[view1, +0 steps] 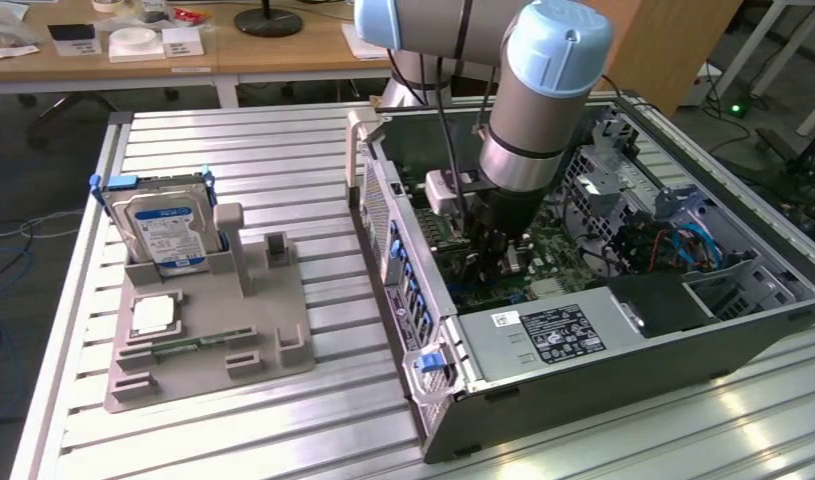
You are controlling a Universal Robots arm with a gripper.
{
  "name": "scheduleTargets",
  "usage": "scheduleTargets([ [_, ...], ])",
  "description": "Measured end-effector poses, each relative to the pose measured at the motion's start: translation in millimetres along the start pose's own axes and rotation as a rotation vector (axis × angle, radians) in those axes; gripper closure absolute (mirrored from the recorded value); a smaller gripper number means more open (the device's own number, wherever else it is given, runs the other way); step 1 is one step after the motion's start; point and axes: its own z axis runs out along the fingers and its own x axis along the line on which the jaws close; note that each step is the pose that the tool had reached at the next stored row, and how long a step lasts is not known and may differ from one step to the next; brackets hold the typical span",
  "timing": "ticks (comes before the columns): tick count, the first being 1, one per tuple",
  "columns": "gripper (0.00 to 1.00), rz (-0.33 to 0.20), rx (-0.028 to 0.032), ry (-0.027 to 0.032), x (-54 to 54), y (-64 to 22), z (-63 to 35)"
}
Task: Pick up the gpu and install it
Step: 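Insert the gpu into the slot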
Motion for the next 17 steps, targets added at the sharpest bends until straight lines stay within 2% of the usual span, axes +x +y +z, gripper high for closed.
scheduleTargets([
  [2, 0.72, 0.0, 0.0005, -0.002, -0.3, 0.0, 0.1],
  [6, 0.72, 0.0, 0.0002, -0.0007, -0.1, 0.0, -2.9],
  [17, 0.72, 0.0, 0.0002, -0.0009, -1.7, 0.4, -0.9],
])
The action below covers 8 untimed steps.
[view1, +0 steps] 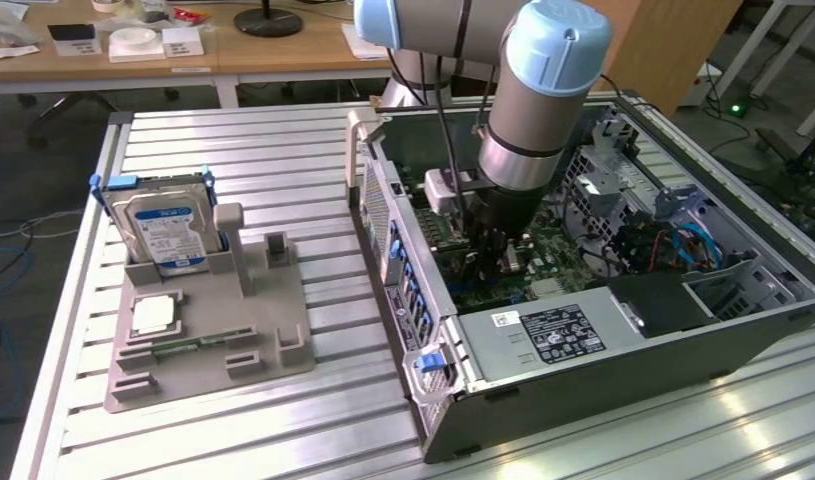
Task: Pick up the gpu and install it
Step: 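Insert the gpu into the slot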
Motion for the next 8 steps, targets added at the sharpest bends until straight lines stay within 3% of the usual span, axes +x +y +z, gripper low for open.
scheduleTargets([
  [8, 0.72, 0.0, 0.0001, -0.0003, 0.2, 0.1, 0.2],
])
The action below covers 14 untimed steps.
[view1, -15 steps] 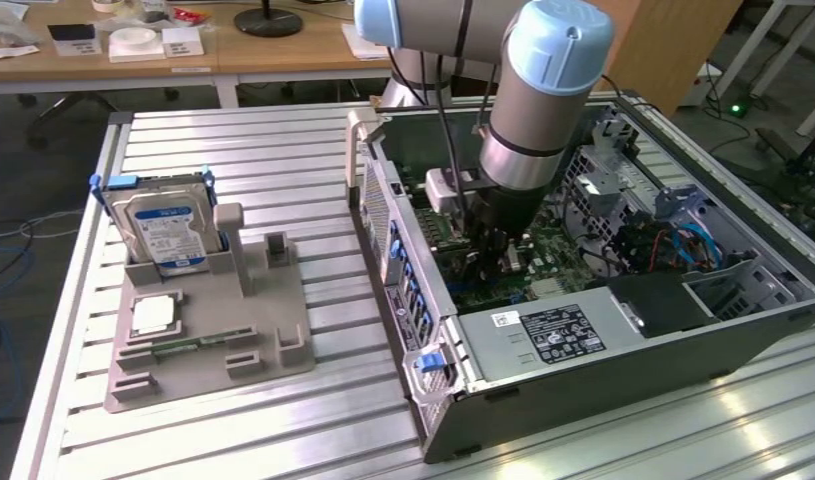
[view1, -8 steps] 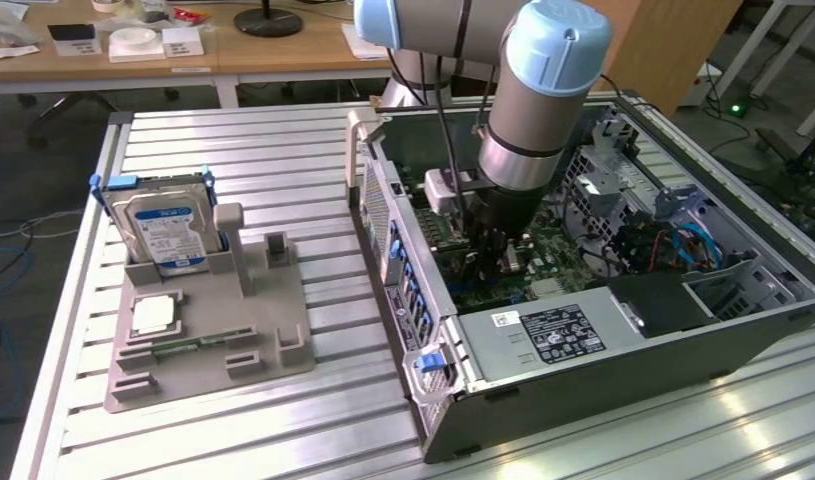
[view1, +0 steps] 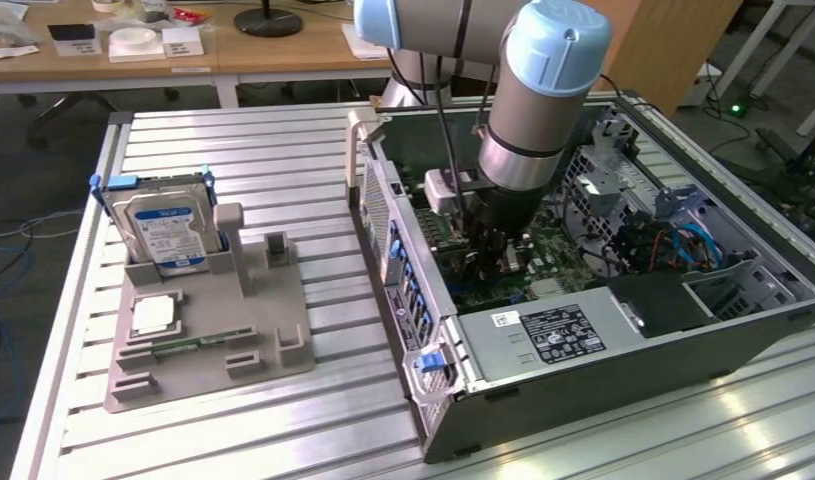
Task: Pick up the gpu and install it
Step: 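Insert the gpu into the slot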
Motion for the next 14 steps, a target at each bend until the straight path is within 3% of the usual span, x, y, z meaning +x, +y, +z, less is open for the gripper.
scheduleTargets([
  [14, 0.72, 0.0, -0.0001, 0.0003, 1.1, 0.2, -3.4],
])
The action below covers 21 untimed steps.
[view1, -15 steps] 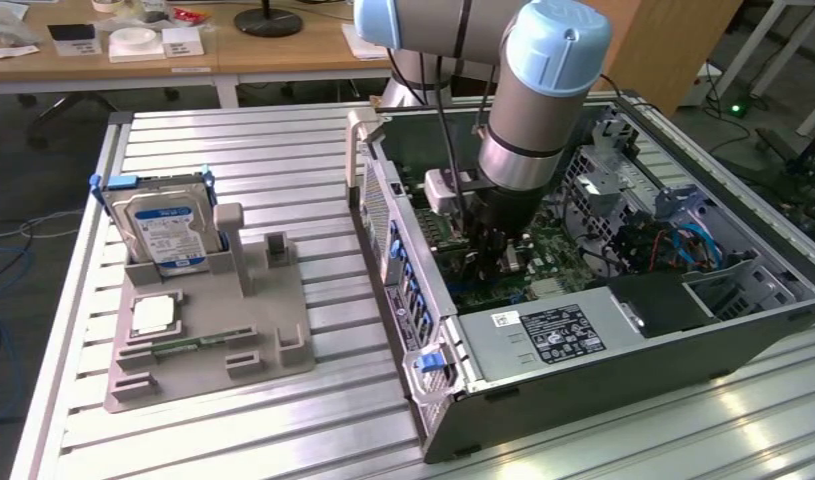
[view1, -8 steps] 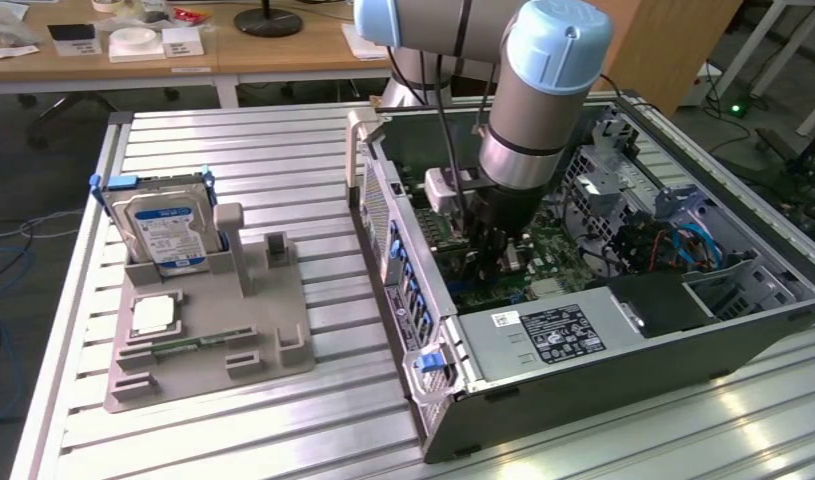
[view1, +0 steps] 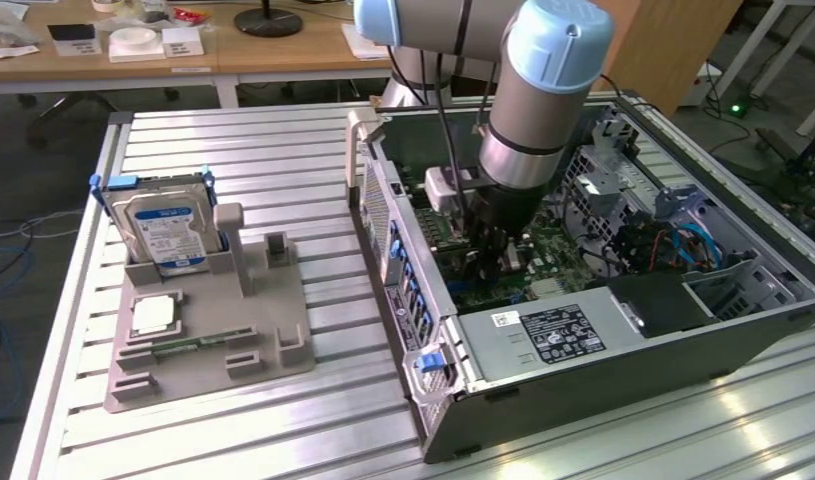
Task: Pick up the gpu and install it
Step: 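Insert the gpu into the slot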
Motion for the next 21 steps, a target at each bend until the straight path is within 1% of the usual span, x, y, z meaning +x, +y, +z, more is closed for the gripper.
scheduleTargets([
  [4, 0.72, 0.0, -0.0001, 0.0001, 0.2, -0.1, 0.2],
  [14, 0.72, 0.0, -0.0002, -0.0003, 0.3, 0.0, 5.1],
  [21, 0.72, 0.0, -0.0002, -0.0002, 0.3, 0.0, 5.2],
])
